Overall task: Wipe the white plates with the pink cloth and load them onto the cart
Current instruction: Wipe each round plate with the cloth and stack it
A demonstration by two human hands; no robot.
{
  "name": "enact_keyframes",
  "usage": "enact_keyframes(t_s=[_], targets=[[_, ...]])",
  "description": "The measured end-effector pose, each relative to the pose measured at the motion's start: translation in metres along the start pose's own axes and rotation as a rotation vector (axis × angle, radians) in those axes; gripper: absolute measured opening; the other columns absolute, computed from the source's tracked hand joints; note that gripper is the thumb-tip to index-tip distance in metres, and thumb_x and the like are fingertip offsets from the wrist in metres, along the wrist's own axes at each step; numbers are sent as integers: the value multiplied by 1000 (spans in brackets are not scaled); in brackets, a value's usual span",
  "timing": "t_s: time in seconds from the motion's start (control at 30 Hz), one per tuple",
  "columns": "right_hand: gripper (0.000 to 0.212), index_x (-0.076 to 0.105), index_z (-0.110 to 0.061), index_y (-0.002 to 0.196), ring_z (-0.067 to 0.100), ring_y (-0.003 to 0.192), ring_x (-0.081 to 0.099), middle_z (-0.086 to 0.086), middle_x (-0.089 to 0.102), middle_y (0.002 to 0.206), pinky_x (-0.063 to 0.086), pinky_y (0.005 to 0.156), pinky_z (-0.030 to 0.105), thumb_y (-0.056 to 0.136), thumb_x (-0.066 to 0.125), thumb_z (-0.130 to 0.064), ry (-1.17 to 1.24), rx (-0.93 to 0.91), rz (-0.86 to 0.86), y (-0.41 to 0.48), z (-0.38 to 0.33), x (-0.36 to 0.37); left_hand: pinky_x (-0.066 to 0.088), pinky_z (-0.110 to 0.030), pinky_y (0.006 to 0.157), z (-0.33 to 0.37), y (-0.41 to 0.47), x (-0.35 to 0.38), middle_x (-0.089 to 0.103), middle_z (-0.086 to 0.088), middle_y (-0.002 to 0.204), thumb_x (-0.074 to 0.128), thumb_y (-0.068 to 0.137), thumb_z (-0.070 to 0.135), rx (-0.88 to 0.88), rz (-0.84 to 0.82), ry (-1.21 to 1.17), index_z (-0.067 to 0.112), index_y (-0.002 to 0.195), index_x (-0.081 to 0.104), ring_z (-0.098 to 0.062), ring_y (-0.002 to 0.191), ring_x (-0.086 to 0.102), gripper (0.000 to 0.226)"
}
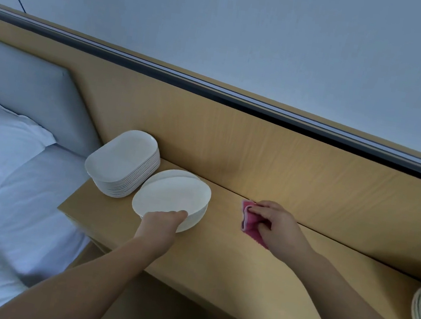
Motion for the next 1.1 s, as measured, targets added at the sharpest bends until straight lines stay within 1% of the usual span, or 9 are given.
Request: enact_keyframes(t_s=[0.07,0.2,0.33,0.5,0.77,0.83,0.9,1.0,1.1], targets=[[47,67,-16,122,12,113,51,-4,52,131,34,91,14,85,47,6,-4,8,1,3,-2,4,50,-36,92,-3,2,5,62,2,122,42,96,8,17,-14,16,28,138,42,-22,107,60,46],[47,67,-15,121,9,110,50,-5,53,126,30,83,0,84,48,7,-3,16,1,6,-3,13,50,-36,93,-9,6,17,60,1,124,42,97,9,49,-54,36,29,138,41,-22,109,60,46],[47,67,-17,120,11,110,52,-6,54,125,34,85,5,83,48,7,-12,26,-13,8,-1,20,49,-32,89,-15,11,33,59,-1,120,37,98,12,60,-133,33,26,131,47,-23,106,58,37],[47,67,-16,120,10,110,53,-5,55,125,31,82,-2,83,49,7,-8,42,-22,8,5,23,49,-32,90,-16,16,50,59,2,121,34,99,9,88,-170,71,24,133,45,-20,108,60,39],[47,66,-16,121,8,110,51,-6,54,125,30,85,-3,84,49,6,-26,70,-25,1,18,17,50,-30,84,-14,27,54,61,8,117,36,99,14,82,-154,27,27,127,51,-15,105,60,34],[47,68,-17,119,9,110,52,-6,54,124,35,88,3,84,49,7,-10,73,-11,-4,22,13,49,-26,76,-7,31,52,63,9,108,36,100,20,88,-105,16,26,119,57,-12,96,61,29],[46,69,-18,116,9,110,53,-7,55,121,42,93,15,83,49,7,6,77,14,-13,29,4,49,-25,79,9,36,48,64,8,108,37,100,25,122,-60,-5,23,118,58,-10,94,60,28],[45,70,-19,114,9,110,53,-8,55,121,42,94,20,82,50,6,-8,121,88,-30,50,-18,45,-28,85,51,48,34,59,1,119,35,101,28,206,-33,-47,17,121,54,-16,105,54,30],[45,69,-18,115,14,111,55,-3,57,123,45,93,24,81,52,6,-7,171,170,-55,76,-46,41,-31,93,109,61,19,48,3,138,34,102,31,334,-5,-72,19,135,46,-17,124,45,37]])
Point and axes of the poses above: each hand's wrist, its own y-axis towards the middle knuckle, its own x-axis out of the palm, z = x × y, the point moved 4 cm from there along y, towards the middle knuckle
